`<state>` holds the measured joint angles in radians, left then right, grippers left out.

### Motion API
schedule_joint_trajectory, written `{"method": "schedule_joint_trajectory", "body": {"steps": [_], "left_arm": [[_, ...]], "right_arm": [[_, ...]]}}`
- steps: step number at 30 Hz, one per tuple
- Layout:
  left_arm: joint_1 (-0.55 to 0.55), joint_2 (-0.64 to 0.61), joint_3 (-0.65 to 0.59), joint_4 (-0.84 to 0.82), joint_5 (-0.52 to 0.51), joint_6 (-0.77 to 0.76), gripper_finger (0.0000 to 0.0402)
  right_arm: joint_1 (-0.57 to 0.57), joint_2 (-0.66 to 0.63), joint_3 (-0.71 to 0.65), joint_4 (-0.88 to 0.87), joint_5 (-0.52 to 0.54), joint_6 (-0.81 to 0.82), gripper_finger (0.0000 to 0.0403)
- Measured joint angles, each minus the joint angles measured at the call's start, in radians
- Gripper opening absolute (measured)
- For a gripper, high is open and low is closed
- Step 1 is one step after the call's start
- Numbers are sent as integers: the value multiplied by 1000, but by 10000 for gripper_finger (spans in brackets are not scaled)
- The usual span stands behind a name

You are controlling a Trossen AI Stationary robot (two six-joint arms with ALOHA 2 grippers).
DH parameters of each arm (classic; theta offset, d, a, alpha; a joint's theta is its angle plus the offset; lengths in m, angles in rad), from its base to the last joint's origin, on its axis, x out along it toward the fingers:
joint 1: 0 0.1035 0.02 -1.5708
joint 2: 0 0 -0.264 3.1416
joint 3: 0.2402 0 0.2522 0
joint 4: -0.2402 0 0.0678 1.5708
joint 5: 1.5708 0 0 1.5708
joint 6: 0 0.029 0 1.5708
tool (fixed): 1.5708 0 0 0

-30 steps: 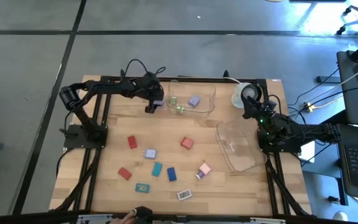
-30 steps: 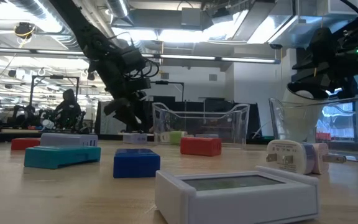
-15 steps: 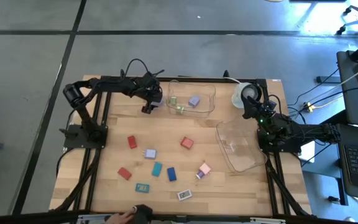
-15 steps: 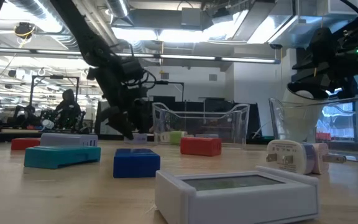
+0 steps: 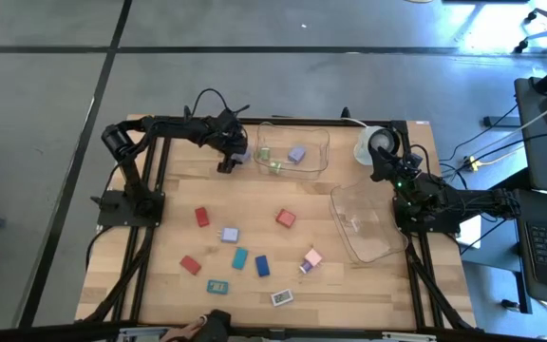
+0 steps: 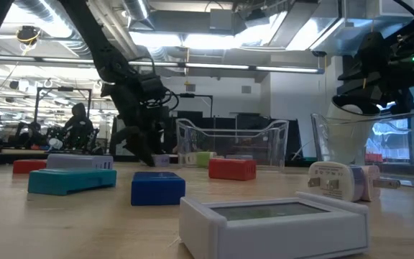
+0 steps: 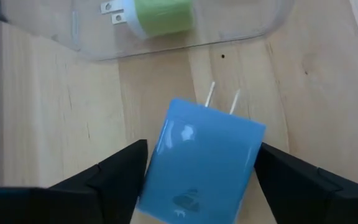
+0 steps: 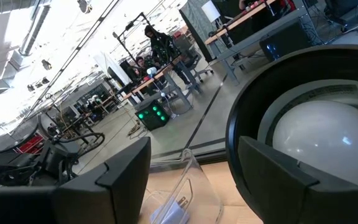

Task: Pick & Place Office items
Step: Put the top large purple charger adapter into the top transparent bin

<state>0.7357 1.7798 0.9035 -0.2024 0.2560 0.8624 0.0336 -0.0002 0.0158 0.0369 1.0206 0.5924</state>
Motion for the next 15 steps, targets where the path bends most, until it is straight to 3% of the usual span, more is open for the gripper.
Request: {"method": "schedule_joint_trajectory", "body": {"steps": [7,15], "left_arm": [[-5,0,2,4,-46,-74,212],[-6,-16,-1,-11,-100,-225,211]], "right_arm": [[0,0,0,0,0,0,247],[0,0,0,0,0,0,247]]}}
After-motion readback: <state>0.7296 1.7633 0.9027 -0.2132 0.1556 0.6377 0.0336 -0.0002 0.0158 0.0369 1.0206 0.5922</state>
